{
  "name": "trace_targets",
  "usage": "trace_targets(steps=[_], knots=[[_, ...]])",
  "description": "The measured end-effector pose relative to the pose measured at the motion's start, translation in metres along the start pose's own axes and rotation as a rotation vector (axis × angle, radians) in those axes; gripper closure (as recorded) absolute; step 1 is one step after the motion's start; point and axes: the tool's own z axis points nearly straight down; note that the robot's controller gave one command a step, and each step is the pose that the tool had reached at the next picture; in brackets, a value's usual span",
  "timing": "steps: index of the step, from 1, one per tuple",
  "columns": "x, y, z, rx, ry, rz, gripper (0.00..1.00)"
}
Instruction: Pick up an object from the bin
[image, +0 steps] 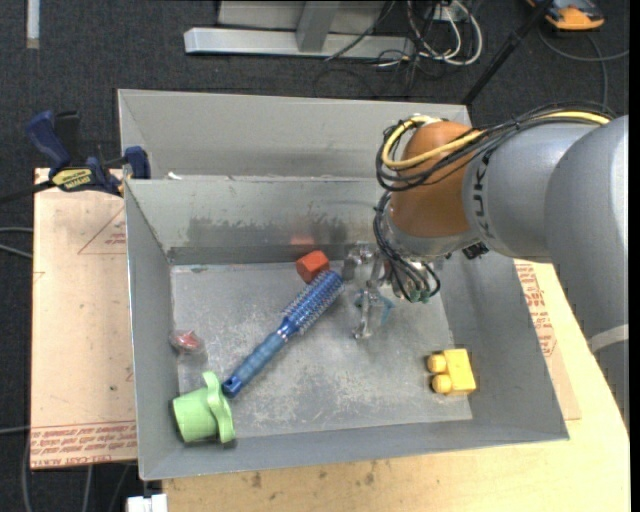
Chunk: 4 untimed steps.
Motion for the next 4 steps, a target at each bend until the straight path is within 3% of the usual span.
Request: trace_targets(steps=[1,2,3,4], knots=[[-0.023,0.055,-0.002,0.003,-0.001,-0.121,0.0],[-0.016,0.057,0.003,0.004,0.003,-0.268,0.0],[-0.015,0.057,0.004,0.004,0.004,-0.269,1.0],[-0.018,0.055,-0.115,0.006,-0.006,-0.27,1.0]])
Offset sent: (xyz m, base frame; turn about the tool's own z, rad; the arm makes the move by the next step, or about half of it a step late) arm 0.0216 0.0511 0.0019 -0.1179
